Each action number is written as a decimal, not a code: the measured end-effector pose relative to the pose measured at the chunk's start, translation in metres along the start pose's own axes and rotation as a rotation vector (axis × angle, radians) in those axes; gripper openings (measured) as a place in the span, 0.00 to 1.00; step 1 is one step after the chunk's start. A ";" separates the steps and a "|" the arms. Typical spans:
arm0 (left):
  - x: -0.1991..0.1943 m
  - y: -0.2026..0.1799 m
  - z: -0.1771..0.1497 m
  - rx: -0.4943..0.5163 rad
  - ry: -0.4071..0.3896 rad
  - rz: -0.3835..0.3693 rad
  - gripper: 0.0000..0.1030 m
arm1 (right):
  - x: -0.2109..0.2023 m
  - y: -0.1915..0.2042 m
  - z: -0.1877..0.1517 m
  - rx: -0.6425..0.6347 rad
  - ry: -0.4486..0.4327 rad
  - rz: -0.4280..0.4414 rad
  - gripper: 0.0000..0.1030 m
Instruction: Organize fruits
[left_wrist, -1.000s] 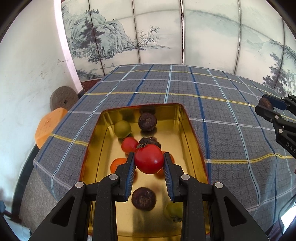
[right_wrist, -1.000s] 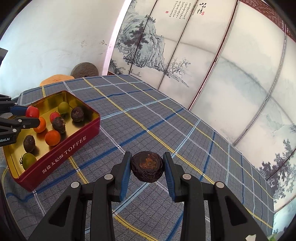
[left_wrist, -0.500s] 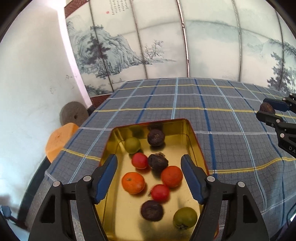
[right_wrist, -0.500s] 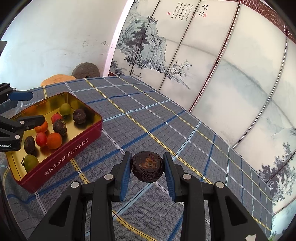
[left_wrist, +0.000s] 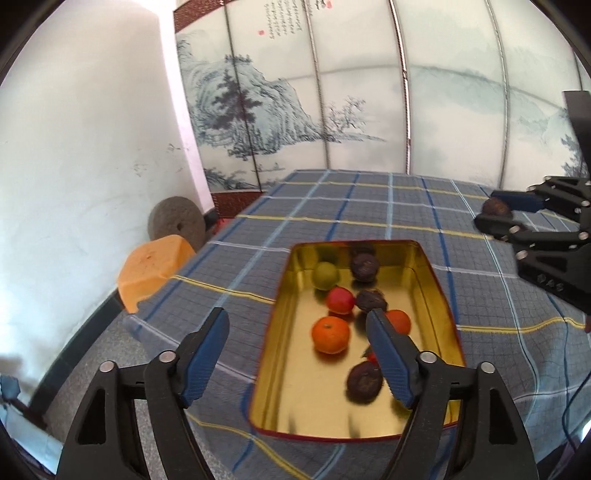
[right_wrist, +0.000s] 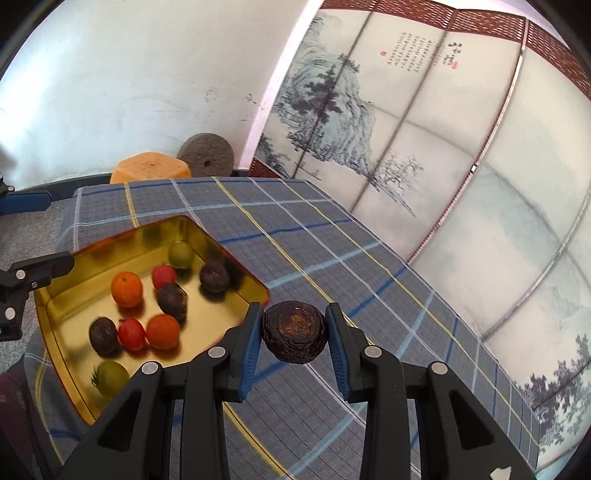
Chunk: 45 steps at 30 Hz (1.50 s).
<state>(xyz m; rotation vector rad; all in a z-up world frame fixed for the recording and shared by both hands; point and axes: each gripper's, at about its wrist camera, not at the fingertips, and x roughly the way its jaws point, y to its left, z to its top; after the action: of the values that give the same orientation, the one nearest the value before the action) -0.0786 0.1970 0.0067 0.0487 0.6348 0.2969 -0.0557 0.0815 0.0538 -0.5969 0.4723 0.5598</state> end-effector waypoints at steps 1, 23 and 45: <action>-0.004 0.004 0.000 -0.003 -0.013 0.007 0.77 | 0.003 0.005 0.004 -0.009 -0.003 0.009 0.31; -0.046 0.043 0.000 -0.056 -0.198 -0.012 1.00 | 0.066 0.064 0.033 -0.024 0.061 0.138 0.31; -0.062 0.052 0.005 -0.101 -0.208 -0.012 1.00 | 0.035 0.060 0.047 0.026 -0.036 0.076 0.70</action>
<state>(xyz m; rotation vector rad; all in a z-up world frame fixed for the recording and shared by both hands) -0.1366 0.2295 0.0537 -0.0207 0.4126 0.3072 -0.0542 0.1649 0.0455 -0.5447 0.4691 0.6344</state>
